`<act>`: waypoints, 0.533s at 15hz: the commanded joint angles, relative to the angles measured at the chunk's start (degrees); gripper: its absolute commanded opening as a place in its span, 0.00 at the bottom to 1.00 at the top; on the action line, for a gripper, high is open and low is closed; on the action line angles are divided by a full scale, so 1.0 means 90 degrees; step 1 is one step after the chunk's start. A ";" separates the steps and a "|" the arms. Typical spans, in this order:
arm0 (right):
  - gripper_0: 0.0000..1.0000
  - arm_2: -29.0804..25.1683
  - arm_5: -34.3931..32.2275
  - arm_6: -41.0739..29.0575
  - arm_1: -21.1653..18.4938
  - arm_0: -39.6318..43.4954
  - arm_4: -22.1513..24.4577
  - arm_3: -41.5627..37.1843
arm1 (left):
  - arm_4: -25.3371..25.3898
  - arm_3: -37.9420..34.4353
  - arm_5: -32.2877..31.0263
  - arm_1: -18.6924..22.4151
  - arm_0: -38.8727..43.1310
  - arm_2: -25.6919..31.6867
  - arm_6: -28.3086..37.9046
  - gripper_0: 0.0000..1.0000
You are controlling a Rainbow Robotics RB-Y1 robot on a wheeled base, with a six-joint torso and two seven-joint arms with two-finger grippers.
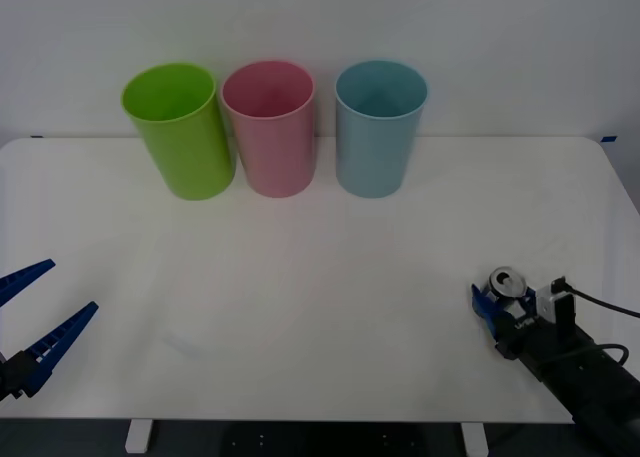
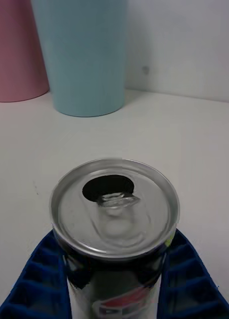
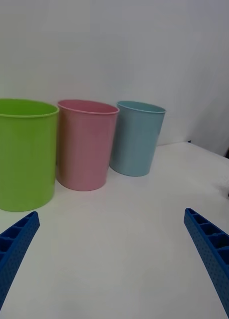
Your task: Grasp the object on the table and drop it into the matching bin: aluminum can to the light blue bin, PET bottle to the pink bin.
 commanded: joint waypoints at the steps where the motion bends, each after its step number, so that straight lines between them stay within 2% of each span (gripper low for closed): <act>1: 0.00 -0.0001 -0.0011 0.0010 -0.0002 0.0000 -0.0059 -0.0001 | 0.0000 0.0000 0.0000 0.0000 0.0000 0.0000 0.0000 1.00; 8: 0.00 -0.0186 -0.0304 -0.0020 -0.0002 0.0000 -0.0196 -0.0137 | 0.0000 0.0000 0.0000 0.0000 0.0000 0.0000 0.0000 1.00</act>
